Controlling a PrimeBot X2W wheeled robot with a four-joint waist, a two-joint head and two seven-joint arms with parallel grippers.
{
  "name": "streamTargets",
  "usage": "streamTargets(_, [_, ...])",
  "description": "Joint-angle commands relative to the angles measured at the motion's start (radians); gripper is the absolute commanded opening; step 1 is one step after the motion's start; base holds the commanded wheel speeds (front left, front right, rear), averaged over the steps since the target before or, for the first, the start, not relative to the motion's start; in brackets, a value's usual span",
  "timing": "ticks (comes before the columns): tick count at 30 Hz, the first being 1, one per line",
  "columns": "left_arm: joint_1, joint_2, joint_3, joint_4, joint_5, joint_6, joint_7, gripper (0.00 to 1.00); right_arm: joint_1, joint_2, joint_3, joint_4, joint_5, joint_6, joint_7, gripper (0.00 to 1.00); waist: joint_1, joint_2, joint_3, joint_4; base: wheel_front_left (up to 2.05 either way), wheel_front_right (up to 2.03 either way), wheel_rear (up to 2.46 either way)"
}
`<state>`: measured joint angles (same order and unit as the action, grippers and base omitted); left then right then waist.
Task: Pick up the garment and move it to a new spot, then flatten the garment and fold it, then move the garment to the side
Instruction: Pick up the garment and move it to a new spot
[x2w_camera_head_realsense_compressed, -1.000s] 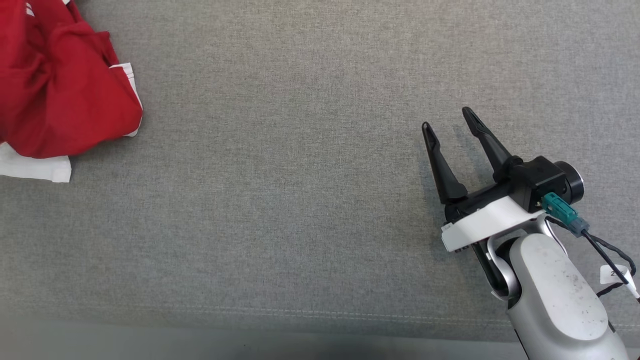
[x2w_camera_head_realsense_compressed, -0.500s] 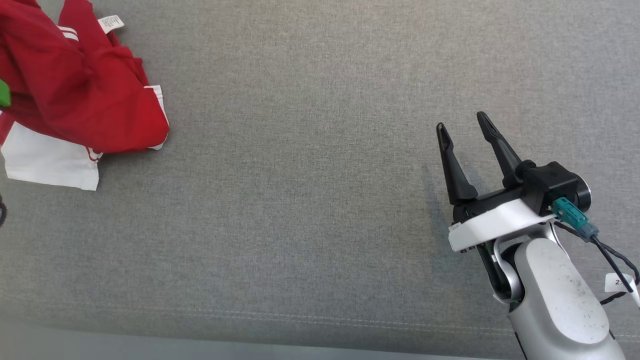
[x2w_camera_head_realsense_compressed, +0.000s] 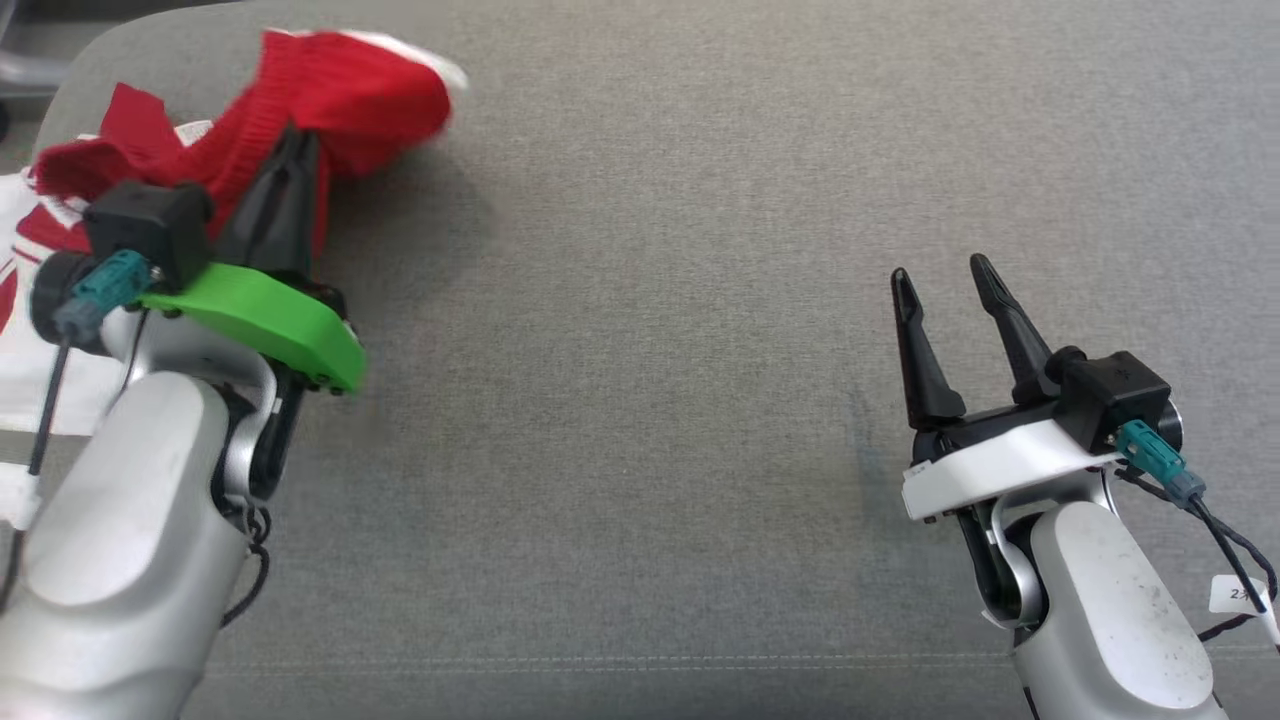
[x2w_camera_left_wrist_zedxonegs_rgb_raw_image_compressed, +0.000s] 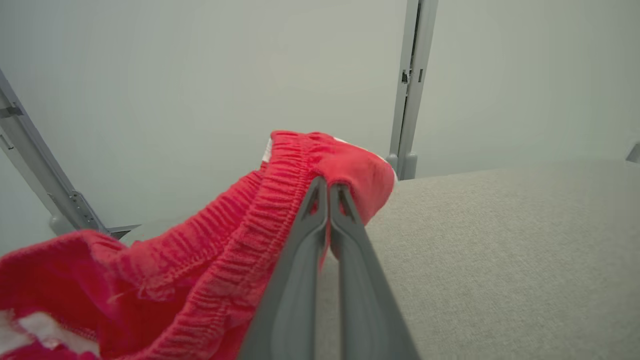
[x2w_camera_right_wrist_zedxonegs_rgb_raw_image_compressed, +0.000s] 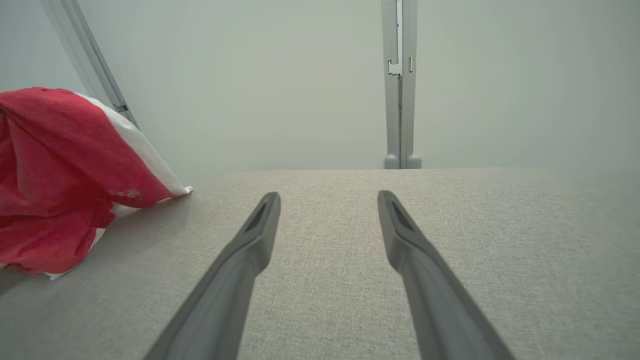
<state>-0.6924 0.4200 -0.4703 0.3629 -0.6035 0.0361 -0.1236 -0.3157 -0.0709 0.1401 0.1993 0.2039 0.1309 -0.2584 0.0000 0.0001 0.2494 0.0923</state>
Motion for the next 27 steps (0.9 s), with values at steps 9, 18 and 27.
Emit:
streamTargets(9, [0.045,-0.064,-0.125,-0.124,0.037,0.023,0.112,0.0,0.024,0.016,-0.028,-0.01,0.025,0.0,-0.007,1.0,0.0,-0.0001,-0.011,-0.164,0.0,0.0,0.0])
streamTargets(18, [-0.041,-0.169,-0.257,-0.084,0.091,-0.019,0.184,0.0,0.025,0.02,-0.022,-0.029,0.067,0.0,-0.008,1.0,0.0,-0.0001,0.022,-0.313,0.0,0.0,0.0])
streamTargets(27, [-0.141,-0.305,-0.312,0.16,0.083,-0.071,0.15,0.0,0.005,0.02,-0.003,-0.042,0.115,0.0,-0.007,1.0,0.0,-0.0001,0.074,-0.448,0.0,0.0,0.0])
